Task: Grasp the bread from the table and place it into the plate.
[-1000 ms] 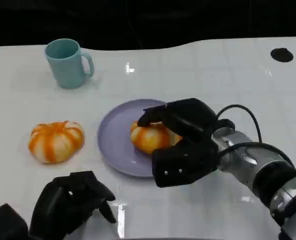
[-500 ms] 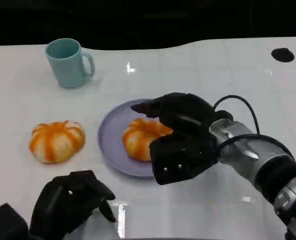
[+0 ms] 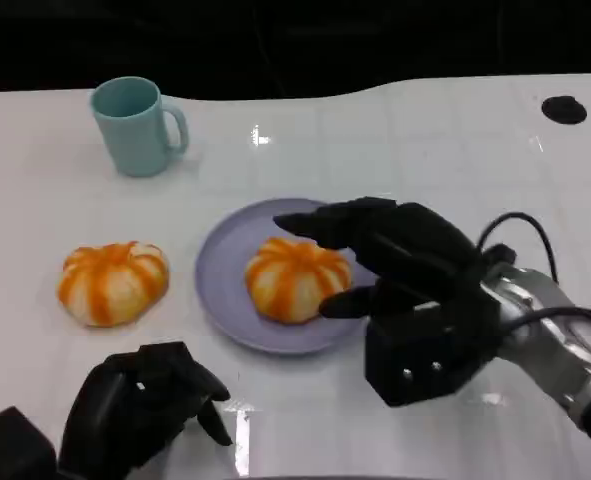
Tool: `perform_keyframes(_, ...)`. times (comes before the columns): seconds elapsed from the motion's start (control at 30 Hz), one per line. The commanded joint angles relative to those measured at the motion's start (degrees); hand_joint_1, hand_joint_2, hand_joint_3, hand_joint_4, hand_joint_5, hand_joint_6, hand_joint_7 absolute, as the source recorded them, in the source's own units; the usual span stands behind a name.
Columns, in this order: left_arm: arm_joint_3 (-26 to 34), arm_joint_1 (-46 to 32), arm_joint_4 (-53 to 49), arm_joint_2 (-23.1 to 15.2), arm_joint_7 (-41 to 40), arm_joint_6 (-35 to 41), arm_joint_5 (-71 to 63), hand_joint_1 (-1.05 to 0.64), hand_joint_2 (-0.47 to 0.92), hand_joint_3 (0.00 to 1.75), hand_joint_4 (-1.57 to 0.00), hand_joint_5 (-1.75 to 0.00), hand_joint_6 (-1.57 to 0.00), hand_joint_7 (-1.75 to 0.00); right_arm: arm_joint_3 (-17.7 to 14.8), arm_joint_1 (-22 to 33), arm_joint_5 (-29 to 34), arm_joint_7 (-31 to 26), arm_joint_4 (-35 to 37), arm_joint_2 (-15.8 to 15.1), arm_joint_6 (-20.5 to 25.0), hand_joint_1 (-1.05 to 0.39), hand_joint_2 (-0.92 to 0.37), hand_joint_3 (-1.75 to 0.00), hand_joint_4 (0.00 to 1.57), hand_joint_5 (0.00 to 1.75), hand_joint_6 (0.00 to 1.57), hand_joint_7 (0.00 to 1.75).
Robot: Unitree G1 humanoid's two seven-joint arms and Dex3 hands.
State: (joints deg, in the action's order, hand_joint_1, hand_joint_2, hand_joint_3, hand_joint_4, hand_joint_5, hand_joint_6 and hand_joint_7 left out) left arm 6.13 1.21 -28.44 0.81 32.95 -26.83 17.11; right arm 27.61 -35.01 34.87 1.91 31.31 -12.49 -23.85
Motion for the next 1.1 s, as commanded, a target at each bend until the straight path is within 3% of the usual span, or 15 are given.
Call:
perform_keyframes(0.03,0.3,-0.3,0.0,-0.7,-0.2,-0.3,0.1,-0.93,0.92,0.08,-1.14,-1.18,-1.2,-0.71,-2.1,4.9,-0.8,0.2,-6.9,-3.8,-1.3,-0.56,-0.92,-0.12,0.26,0.18,0.34,0.04)
perform_keyframes(0.37,0.4,-0.1,0.0,-0.8,-0.1,0.1,0.3,-0.93,0.92,0.08,-1.13,-1.19,-1.19,-0.72,-5.6,14.8,2.1,-2.8,-18.6,-9.9,-3.3,-0.28,-0.87,-0.04,0.48,0.32,0.62,0.12)
perform_keyframes(0.57,0.3,-0.2,0.3,-0.7,-0.4,0.4,0.2,-0.93,0.92,0.09,-1.12,-1.2,-1.19,-0.74,-7.5,19.1,4.0,-7.4,-21.3,-11.7,-6.7,-0.16,-0.84,-0.04,0.8,0.42,0.91,0.15)
perform_keyframes(0.67,0.3,-0.1,0.1,-0.7,-0.5,0.1,0.1,-0.93,0.92,0.09,-1.12,-1.2,-1.18,-0.74,-8.8,21.5,4.5,-10.3,-22.0,-12.3,-9.3,-0.16,-0.84,-0.08,0.91,0.67,1.06,0.12)
perform_keyframes(0.7,0.3,0.0,0.0,-0.7,-0.5,0.1,0.0,-0.93,0.92,0.09,-1.12,-1.21,-1.18,-0.74,-9.2,22.1,4.4,-11.3,-22.0,-12.4,-10.3,-0.15,-0.82,-0.13,0.9,0.88,1.13,0.1)
perform_keyframes(0.77,0.3,0.1,-0.1,-0.7,-0.5,0.1,0.1,-0.93,0.92,0.09,-1.12,-1.21,-1.18,-0.75,-9.8,23.3,4.4,-13.0,-21.9,-12.7,-12.1,-0.14,-0.77,-0.21,0.92,1.0,1.21,0.1)
perform_keyframes(0.87,0.2,0.0,0.1,-0.7,-0.6,0.1,-0.1,-0.93,0.92,0.09,-1.12,-1.21,-1.18,-0.75,-10.9,25.4,3.6,-14.8,-21.7,-12.8,-14.6,-0.12,-0.51,-0.74,0.93,1.21,1.29,0.17)
perform_keyframes(0.93,0.3,0.1,0.0,-0.7,-0.5,0.1,0.0,-0.93,0.92,0.09,-1.12,-1.21,-1.17,-0.75,-11.7,27.1,3.2,-15.8,-21.9,-12.8,-16.0,-0.11,-0.4,-0.98,0.9,1.36,1.23,0.39)
perform_keyframes(1.0,0.3,0.2,0.0,-0.7,-0.5,0.2,0.0,-0.94,0.92,0.09,-1.12,-1.21,-1.17,-0.76,-12.5,28.9,2.4,-16.7,-22.0,-12.7,-17.4,-0.12,-0.36,-1.06,0.88,1.42,1.01,0.83)
perform_keyframes(1.1,0.3,0.3,0.0,-0.7,-0.5,0.4,0.1,-0.94,0.92,0.09,-1.12,-1.22,-1.17,-0.76,-13.4,31.0,0.9,-16.5,-22.1,-12.2,-18.4,-0.13,-0.36,-1.07,0.86,1.47,0.91,1.03)
